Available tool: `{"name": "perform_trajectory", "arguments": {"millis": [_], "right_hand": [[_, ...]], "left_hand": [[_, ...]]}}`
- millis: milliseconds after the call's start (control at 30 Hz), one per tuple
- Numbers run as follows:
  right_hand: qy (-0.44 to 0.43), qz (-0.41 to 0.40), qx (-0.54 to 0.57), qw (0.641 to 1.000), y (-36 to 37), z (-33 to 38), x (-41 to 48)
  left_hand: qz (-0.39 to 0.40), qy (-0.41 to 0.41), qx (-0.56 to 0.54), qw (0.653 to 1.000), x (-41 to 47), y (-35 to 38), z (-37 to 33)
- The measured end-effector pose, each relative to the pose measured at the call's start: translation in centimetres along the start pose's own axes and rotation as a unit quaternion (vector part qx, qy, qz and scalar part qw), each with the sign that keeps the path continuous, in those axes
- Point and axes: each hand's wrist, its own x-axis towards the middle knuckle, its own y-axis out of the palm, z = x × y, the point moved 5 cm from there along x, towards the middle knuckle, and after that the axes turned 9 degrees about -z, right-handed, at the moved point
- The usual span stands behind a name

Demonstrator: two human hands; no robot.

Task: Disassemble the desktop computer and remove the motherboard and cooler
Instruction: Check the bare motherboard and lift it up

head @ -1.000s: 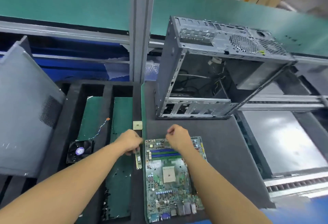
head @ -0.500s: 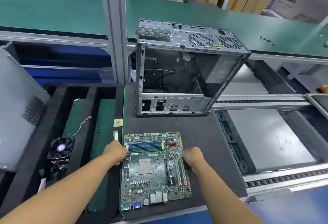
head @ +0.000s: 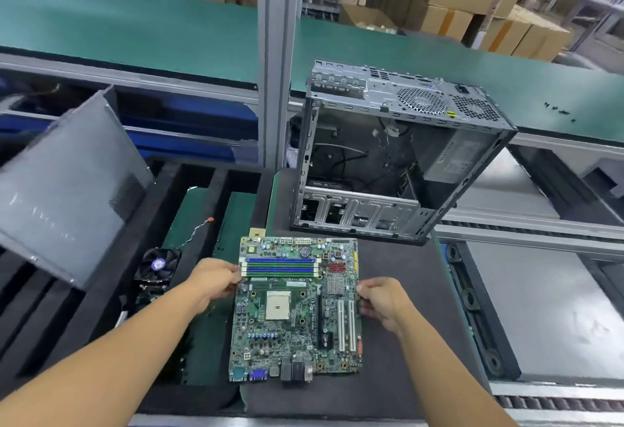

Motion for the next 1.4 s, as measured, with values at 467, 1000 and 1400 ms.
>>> {"name": "perform_trajectory", "arguments": {"millis": [467, 1000, 1400], "right_hand": [[0.006, 0.069, 0.026, 0.997, 17.8, 9.8, -0.5], [0.059, 0.192, 0.164, 0.966, 40.5, 19.6, 0.7], [0.095, 0.147, 0.188, 0.967, 41.7, 17.1, 3.8]], "left_hand": [[-0.108, 0.071, -0.097, 0.987, 2.0, -17.7, -7.3], [-0.321, 0.293, 0.226, 0.872, 6.6, -25.4, -26.1], [-0.282, 0.248, 0.267, 0.888, 13.2, -22.1, -24.7]]}}
